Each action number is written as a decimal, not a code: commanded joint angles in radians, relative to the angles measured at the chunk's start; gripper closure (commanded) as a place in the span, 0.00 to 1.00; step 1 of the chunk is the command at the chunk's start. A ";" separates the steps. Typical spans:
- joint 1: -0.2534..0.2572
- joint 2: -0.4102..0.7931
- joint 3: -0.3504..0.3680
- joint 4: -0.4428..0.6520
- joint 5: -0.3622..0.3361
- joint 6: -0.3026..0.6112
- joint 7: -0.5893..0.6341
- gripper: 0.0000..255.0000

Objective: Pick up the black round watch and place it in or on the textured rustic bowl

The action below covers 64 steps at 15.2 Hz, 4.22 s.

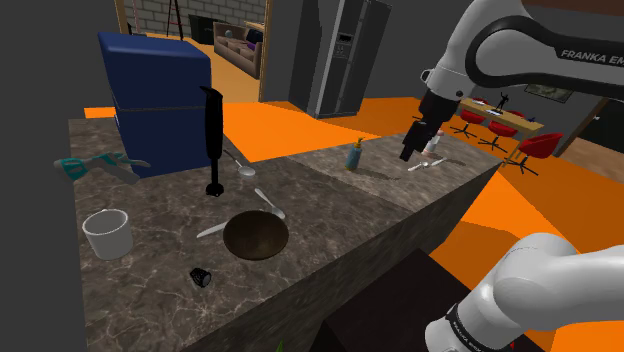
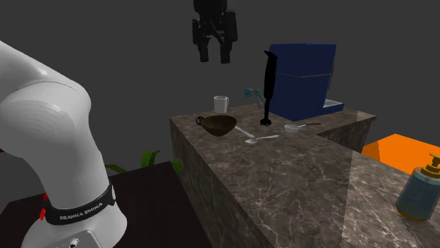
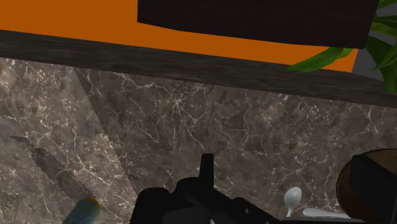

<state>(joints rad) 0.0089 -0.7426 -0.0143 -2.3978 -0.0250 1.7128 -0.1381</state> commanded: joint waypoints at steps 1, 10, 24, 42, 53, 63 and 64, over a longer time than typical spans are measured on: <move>0.000 0.000 0.000 0.000 0.000 0.000 0.000 0.00; 0.071 0.108 0.186 -0.069 0.062 0.203 0.178 0.00; 0.099 0.487 0.492 0.030 -0.027 0.491 0.521 0.00; 0.335 1.230 0.563 0.552 -0.615 0.477 1.086 0.00; 0.455 1.460 0.492 0.755 -0.723 0.468 1.144 0.00; 0.456 1.473 0.486 0.757 -0.731 0.479 1.148 1.00; 0.456 1.473 0.486 0.757 -0.731 0.479 1.148 1.00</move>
<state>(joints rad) 0.4653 0.7305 0.4714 -1.6412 -0.7563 2.1920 1.0100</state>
